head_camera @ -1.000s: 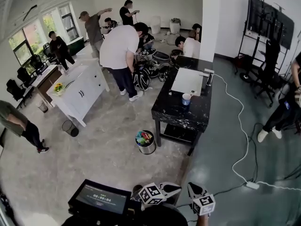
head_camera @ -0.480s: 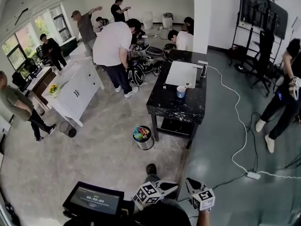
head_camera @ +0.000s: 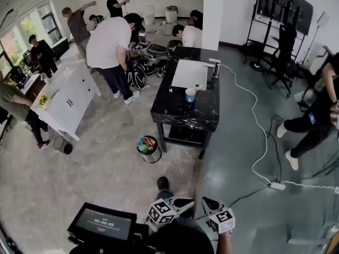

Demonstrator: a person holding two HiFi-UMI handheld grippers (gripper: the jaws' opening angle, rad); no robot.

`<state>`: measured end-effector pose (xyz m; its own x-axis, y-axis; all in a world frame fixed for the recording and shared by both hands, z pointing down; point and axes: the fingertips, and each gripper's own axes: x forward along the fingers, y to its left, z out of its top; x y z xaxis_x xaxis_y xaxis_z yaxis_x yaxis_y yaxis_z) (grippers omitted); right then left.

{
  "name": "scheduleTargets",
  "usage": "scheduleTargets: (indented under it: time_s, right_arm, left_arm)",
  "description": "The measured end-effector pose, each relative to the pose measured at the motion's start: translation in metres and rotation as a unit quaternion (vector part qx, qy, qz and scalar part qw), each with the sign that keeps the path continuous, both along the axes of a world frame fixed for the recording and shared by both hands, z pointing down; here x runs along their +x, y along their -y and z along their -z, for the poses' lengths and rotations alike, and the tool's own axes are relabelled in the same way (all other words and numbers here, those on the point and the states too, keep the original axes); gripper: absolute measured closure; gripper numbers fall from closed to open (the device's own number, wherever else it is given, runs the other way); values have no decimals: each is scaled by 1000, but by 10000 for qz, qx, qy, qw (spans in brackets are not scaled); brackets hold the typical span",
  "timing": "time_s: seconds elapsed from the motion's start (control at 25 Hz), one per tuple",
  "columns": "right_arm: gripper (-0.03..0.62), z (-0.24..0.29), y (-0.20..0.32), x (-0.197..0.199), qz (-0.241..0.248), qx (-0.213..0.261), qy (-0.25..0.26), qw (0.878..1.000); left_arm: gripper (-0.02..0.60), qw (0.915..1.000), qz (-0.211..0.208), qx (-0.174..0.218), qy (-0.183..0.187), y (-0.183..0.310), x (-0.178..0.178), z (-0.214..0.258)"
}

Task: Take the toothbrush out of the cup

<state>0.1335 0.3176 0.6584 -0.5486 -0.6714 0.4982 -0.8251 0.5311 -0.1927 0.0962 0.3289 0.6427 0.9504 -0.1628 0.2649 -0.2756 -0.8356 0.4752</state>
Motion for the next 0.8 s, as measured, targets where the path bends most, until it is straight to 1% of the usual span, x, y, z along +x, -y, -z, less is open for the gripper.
scheduleTargets:
  time_s: [0.16,0.32,0.44,0.56,0.8]
  right_arm:
    - [606,1,7,-1,7,-32,-74,10000]
    - [606,8,24,-6,60,3,-120,9999]
    - [606,8,46,-12,153,37,-227,9996]
    - [606,10,67,-20,160,44,-178,9997]
    - [606,24,99,-22,180,75,-212,9996]
  left_arm:
    - [575,10000,-7,-45,10,6,-3,-2]
    - [577,10000,14,-90,6,19,-6,-1]
    - [577,10000,24,-68,-5,39,-8,-2]
    - [577,10000,29,-79,16,59,-15,-2]
    - [577,9999,73,-73,-29,92,-18,11]
